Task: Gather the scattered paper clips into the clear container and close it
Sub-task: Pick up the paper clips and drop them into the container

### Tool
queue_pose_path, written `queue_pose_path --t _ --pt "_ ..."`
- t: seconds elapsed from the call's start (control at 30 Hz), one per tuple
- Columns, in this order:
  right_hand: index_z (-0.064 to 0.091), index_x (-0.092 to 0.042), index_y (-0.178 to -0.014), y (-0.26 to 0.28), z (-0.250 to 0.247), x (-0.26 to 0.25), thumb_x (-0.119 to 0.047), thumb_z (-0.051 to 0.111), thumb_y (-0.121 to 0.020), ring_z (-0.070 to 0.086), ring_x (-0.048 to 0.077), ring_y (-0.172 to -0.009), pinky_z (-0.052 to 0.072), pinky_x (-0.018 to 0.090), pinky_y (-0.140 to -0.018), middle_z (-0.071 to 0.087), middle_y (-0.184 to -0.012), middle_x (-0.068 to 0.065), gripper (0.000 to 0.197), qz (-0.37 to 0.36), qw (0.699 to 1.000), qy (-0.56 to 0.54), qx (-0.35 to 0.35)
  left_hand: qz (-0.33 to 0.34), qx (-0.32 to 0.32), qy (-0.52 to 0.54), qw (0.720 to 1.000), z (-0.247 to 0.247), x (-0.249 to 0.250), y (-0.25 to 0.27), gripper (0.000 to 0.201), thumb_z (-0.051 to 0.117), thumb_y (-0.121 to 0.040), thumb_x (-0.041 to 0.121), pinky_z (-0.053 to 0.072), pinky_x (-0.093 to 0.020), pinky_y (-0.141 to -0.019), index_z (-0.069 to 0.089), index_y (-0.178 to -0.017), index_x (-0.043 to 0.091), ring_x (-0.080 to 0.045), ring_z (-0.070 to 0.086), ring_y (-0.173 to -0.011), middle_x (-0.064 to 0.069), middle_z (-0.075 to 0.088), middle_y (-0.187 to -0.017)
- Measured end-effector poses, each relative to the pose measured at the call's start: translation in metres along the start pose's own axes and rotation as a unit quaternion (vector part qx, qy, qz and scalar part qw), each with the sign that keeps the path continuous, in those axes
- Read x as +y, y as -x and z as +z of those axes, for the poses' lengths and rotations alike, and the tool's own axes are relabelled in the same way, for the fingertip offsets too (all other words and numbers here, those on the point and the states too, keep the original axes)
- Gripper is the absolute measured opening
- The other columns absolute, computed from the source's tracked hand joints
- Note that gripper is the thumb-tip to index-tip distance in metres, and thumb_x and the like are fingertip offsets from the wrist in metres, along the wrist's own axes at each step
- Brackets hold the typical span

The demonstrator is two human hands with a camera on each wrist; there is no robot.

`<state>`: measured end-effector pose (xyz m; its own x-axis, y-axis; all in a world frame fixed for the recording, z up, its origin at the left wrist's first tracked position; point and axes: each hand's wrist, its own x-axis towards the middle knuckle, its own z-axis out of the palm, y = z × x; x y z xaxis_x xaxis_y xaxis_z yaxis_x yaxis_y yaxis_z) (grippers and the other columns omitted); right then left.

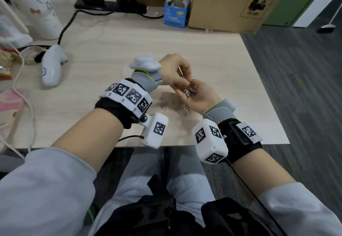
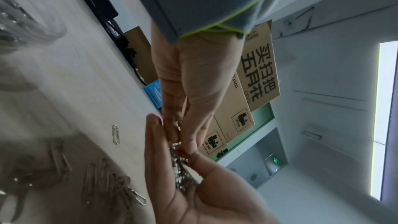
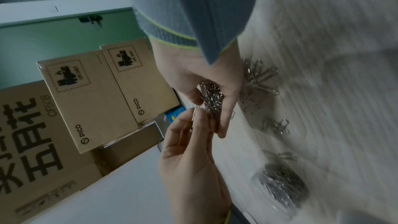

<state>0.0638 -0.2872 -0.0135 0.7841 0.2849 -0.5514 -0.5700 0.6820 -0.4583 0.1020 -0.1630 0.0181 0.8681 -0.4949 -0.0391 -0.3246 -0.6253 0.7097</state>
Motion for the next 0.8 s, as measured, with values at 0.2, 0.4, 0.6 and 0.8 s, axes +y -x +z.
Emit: queue_pose_path --t 0.2,0.4,0.6,0.8 --pt "0.059 0.001 -0.087 -0.012 0.019 0.011 -0.015 0.027 -0.102 0.069 0.028 -0.056 0.058 0.033 -0.055 0.07 -0.065 0.018 0.039 0.022 1.0 -0.015 -0.01 0.011 0.024 -0.007 1.0 -0.014 -0.011 0.018 0.015 0.075 -0.068 0.006 0.051 -0.028 -0.078 0.071 -0.082 0.011 -0.019 0.064 -0.076 -0.006 0.067 -0.076" --pt "0.056 0.01 -0.082 -0.018 0.042 0.028 -0.007 0.035 -0.097 0.064 0.035 -0.076 0.055 0.035 -0.071 0.067 -0.065 0.025 0.031 0.019 0.999 -0.025 -0.012 -0.021 0.161 0.038 0.986 -0.039 -0.046 0.044 0.013 0.065 -0.078 0.006 0.041 -0.002 -0.065 0.071 -0.09 0.008 0.013 0.057 -0.062 0.008 0.063 -0.072" --pt "0.056 0.011 -0.086 -0.02 0.06 0.046 -0.007 0.034 -0.097 0.063 0.037 -0.081 0.055 0.037 -0.072 0.068 -0.071 0.027 0.03 0.025 0.999 0.013 -0.036 -0.08 0.185 0.033 0.979 -0.049 -0.082 0.078 0.02 0.057 -0.086 0.009 0.046 -0.021 -0.088 0.069 -0.101 0.009 -0.015 0.06 -0.091 -0.01 0.069 -0.101" --pt "0.055 0.013 -0.087 -0.02 0.071 0.059 -0.009 0.031 -0.098 0.057 0.042 -0.095 0.057 0.043 -0.067 0.063 -0.083 0.031 0.035 0.064 0.996 0.056 -0.04 -0.119 0.19 0.097 0.97 -0.037 -0.092 0.088 0.028 0.044 -0.094 0.017 0.043 -0.03 -0.094 0.068 -0.103 0.005 -0.014 0.056 -0.093 -0.013 0.069 -0.108"
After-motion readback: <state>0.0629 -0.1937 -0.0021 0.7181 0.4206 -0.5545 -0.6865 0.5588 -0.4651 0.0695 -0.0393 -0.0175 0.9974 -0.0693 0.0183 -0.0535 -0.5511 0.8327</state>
